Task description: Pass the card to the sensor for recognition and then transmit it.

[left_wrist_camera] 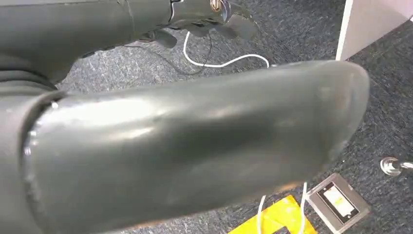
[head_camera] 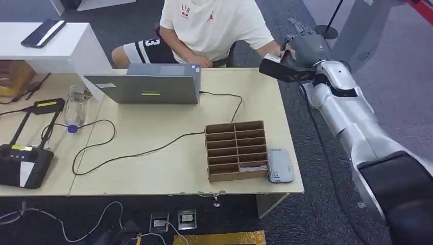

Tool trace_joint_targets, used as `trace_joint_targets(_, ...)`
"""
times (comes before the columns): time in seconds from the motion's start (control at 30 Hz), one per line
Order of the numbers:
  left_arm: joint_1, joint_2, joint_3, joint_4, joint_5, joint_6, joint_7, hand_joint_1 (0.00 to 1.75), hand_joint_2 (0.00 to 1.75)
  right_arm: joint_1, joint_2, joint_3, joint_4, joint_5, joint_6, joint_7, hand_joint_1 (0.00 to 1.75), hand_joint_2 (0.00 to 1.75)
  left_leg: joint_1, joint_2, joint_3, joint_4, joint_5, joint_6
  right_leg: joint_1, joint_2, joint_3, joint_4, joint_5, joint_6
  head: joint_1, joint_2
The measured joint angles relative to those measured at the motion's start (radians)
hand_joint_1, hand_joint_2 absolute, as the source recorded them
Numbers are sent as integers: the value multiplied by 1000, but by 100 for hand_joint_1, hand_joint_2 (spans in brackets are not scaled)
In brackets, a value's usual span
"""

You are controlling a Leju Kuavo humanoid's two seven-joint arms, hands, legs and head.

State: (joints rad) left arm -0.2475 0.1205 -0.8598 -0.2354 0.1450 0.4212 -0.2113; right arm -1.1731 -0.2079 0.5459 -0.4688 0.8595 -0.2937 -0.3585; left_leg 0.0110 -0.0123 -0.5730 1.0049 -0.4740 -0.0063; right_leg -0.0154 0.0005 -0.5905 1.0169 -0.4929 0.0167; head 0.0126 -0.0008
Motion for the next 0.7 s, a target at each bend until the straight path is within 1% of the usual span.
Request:
trace_joint_targets(0.13, 2, 0, 0, 0, 1, 2, 0, 0, 0, 4, 2, 7, 9, -19, -22, -28, 0, 175, 0, 0, 0, 0, 0, 0, 0, 0, 0, 0, 0, 0, 0, 0)
trace_joint_targets(0.37, 4, 0, 0, 0, 1, 5, 0, 0, 0, 4, 2, 7, 14, -38, -31, -45, 0, 175, 0, 0, 0, 0, 0, 0, 0, 0, 0, 0, 0, 0, 0, 0)
trace_joint_targets(0.47, 5, 0, 0, 0, 13, 16, 0, 0, 0, 4, 2, 3, 13, -121, -13, -83, 0, 175, 0, 0, 0, 0, 0, 0, 0, 0, 0, 0, 0, 0, 0, 0)
trace_joint_targets(0.53, 8, 0, 0, 0, 30, 27, -4, 0, 0, 11, 2, -23, 0, -284, 85, -105, 0, 175, 0, 0, 1, 0, 0, 0, 0, 0, 0, 0, 0, 0, 0, 0)
trace_joint_targets(0.57, 12, 1, 0, 1, 38, 29, -10, 0, 0, 20, 1, -41, -16, -387, 159, -99, 0, 175, 0, 0, 1, 0, 0, 0, 0, 0, 0, 0, 0, 0, 0, 0)
trace_joint_targets(0.6, 15, 3, 0, 1, 41, 29, -13, 0, 0, 38, -5, -59, -47, -485, 244, -82, 0, 175, 0, 0, 1, 0, 0, 0, 0, 0, 0, 0, 0, 0, 0, 0)
trace_joint_targets(0.67, 18, 6, 1, 1, 49, 29, -19, 0, 0, 74, -18, -79, -100, -599, 341, -27, 0, 175, 0, 0, 1, 0, 0, 0, 0, 0, 0, -1, 0, 0, -1, 0)
trace_joint_targets(0.7, 20, 9, 2, 1, 55, 28, -19, 0, 0, 108, -33, -92, -155, -675, 403, 28, 0, 175, 0, -1, 2, 0, 0, 0, 0, -1, 1, -1, 0, 0, 0, 0)
